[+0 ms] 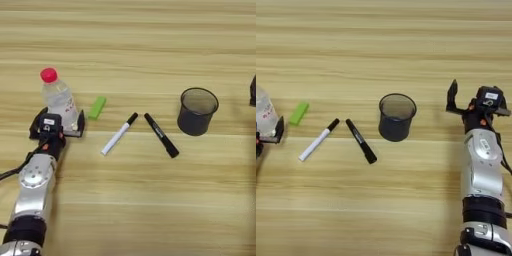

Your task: Move the objects on the table

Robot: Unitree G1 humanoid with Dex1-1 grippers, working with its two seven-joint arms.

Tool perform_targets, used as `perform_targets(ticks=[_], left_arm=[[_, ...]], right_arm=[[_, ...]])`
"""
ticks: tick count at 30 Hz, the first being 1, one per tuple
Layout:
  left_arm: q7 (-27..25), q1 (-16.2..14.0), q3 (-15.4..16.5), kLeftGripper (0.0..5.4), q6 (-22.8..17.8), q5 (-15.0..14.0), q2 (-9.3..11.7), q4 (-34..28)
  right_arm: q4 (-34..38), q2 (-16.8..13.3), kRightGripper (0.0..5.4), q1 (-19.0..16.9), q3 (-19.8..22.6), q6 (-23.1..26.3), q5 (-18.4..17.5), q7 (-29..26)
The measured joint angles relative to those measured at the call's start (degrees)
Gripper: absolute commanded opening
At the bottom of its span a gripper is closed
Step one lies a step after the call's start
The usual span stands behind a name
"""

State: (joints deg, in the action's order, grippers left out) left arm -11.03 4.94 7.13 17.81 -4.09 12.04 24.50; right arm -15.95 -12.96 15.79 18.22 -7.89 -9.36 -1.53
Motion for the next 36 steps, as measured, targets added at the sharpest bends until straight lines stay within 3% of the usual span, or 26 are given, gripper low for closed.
perform_targets(ticks=[7,14,24,36], left_arm=[[-2.7,-8.1,-2.1,5.38,-8.2,-0.9,0.1,-14.3],[-4.9,-13.7,-3.9,5.38,-15.4,-0.8,0.9,-21.0],[-9.2,-17.8,-4.4,5.38,-18.8,-1.4,2.8,-25.9],[-13.0,-18.1,-5.5,5.38,-17.2,-3.1,2.7,-27.7]], right_arm=[[0.2,0.0,5.40,0.0,-0.1,0.1,0.0,0.4],[0.1,0.0,5.40,0.0,-0.1,0.1,0.0,0.9],[-0.3,0.0,5.40,0.0,0.0,0.0,-0.1,1.0],[-2.1,-0.2,5.40,0.1,-0.4,0.8,1.0,1.3]])
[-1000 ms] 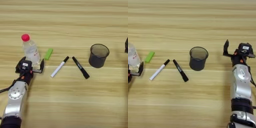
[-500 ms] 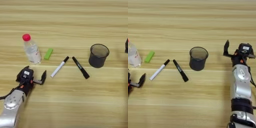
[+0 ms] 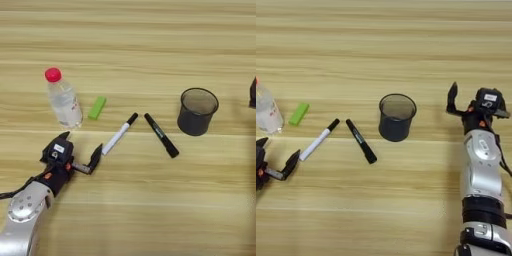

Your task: Move the objects on the table

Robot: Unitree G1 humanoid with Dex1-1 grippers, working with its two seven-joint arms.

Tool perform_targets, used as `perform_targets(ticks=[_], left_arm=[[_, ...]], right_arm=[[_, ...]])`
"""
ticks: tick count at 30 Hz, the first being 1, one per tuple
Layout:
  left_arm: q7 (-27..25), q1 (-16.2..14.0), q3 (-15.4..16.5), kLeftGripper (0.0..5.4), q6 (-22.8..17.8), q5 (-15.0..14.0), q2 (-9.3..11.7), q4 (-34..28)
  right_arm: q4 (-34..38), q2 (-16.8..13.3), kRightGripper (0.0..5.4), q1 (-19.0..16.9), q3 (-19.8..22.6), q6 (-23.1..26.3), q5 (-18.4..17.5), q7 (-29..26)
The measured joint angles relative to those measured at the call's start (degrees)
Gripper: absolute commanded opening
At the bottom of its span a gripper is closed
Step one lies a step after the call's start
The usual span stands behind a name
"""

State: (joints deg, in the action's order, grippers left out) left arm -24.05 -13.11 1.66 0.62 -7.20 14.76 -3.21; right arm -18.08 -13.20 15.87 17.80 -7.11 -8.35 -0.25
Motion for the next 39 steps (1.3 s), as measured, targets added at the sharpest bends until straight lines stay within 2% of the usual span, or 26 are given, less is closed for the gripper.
perform_targets(ticks=[9,17,28,33,35,39], left_arm=[[-1.7,0.0,-0.5,5.38,1.5,-0.2,0.0,-0.5],[-6.6,0.2,-4.7,5.38,4.3,-0.4,0.5,0.2],[-4.6,3.9,-8.6,5.37,4.9,5.9,1.0,5.7],[-2.8,9.0,-8.7,4.70,3.7,6.3,0.5,11.0],[-3.4,10.1,-8.6,4.51,1.5,4.6,0.3,12.2],[-4.2,11.0,-8.6,3.86,-0.4,3.7,0.4,12.9]], right_arm=[[-0.4,0.0,5.40,0.0,-0.4,0.3,0.3,-0.1],[-0.4,0.0,5.40,0.0,-1.0,0.4,0.3,0.0],[0.3,0.3,5.40,0.0,-1.6,0.4,0.3,0.3],[1.6,0.6,5.40,0.0,-1.7,0.5,0.2,1.0],[1.6,0.7,5.40,0.0,-1.7,0.8,0.1,1.0],[2.2,1.0,5.40,0.0,-1.9,1.4,0.1,1.2]])
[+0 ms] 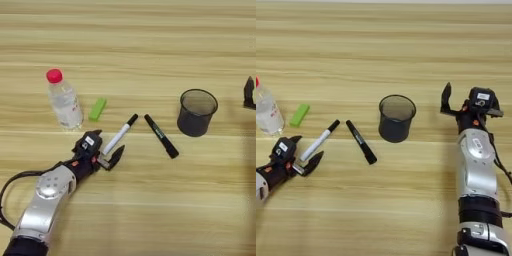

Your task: Move the objects on the table

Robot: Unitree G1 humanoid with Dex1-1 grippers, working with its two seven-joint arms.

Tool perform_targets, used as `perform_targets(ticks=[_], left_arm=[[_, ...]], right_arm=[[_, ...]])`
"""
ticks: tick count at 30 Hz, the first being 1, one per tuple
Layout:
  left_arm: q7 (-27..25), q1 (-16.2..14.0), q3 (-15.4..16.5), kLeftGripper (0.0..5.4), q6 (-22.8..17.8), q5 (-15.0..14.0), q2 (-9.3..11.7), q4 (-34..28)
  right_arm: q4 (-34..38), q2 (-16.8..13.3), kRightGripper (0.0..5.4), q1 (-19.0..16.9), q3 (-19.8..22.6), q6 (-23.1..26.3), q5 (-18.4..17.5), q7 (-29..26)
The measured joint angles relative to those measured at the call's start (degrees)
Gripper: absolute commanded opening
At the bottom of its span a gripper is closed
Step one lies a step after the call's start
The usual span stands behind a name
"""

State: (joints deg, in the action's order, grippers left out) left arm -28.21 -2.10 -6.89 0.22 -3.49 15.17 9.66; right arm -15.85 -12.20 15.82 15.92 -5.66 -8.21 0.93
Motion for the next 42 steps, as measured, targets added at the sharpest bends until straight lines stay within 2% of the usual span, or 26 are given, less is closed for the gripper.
perform_targets(ticks=[8,11,13,25,31,36,42], left_arm=[[0.0,0.6,0.0,2.94,-0.2,-0.4,0.2,0.5],[0.0,0.7,0.0,2.24,-0.2,-0.5,0.2,0.6],[0.0,0.7,0.0,1.98,-0.2,-0.5,0.2,0.7],[0.6,1.1,1.0,0.74,-0.1,-0.8,-0.5,1.5],[2.3,2.0,2.1,0.70,0.0,-1.4,-1.3,2.9],[4.3,2.4,3.4,0.70,0.0,-2.0,-2.9,3.5],[5.6,2.5,4.0,0.70,-0.2,-2.0,-3.4,3.5]], right_arm=[[0.2,0.8,5.40,0.0,-0.1,0.1,0.0,0.2],[0.2,0.8,5.40,0.0,0.0,0.1,0.0,0.2],[0.2,0.8,5.40,0.0,0.0,0.1,0.0,0.2],[0.2,0.8,5.40,0.0,0.0,0.1,-0.1,0.8],[0.2,0.8,5.40,0.0,0.0,0.1,-0.1,0.8],[0.2,0.8,5.40,0.0,0.0,0.1,-0.1,0.8],[0.3,0.8,5.40,0.0,0.0,0.1,-0.1,0.9]])
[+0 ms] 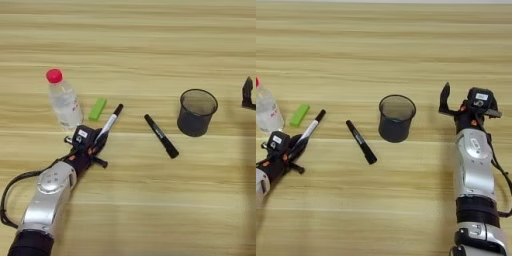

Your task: Move the objects on the table

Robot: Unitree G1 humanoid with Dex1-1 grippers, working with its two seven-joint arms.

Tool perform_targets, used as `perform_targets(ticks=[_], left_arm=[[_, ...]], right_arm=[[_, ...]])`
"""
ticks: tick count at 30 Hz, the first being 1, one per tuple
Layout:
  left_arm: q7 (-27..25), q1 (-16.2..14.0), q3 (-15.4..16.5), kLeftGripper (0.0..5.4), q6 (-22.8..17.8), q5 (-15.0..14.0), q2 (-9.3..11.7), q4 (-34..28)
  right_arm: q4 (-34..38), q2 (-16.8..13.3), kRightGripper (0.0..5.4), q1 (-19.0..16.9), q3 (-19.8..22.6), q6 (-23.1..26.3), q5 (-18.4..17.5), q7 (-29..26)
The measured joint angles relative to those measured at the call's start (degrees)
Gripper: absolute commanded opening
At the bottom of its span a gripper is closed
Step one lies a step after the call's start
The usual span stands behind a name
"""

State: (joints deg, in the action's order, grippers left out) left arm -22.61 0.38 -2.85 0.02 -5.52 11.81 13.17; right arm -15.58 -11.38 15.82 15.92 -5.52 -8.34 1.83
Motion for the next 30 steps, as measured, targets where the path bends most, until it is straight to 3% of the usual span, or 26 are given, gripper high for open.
perform_targets(ticks=[7,15,23,30], left_arm=[[0.5,0.2,0.3,0.70,-0.1,0.0,0.0,0.4],[0.5,0.2,-0.6,1.75,0.5,0.9,0.4,0.2],[-1.3,-1.0,-0.9,2.65,4.5,0.4,0.1,0.3],[-2.5,-1.7,-0.6,3.38,11.0,-0.5,-1.0,-0.2]], right_arm=[[0.1,0.0,5.40,0.0,0.0,0.0,0.0,0.0],[0.2,0.0,5.40,0.0,0.0,0.0,0.0,0.0],[0.1,0.0,5.40,0.0,-0.1,0.0,0.0,-0.1],[0.1,0.0,5.40,0.0,-0.2,0.0,0.0,-0.2]])
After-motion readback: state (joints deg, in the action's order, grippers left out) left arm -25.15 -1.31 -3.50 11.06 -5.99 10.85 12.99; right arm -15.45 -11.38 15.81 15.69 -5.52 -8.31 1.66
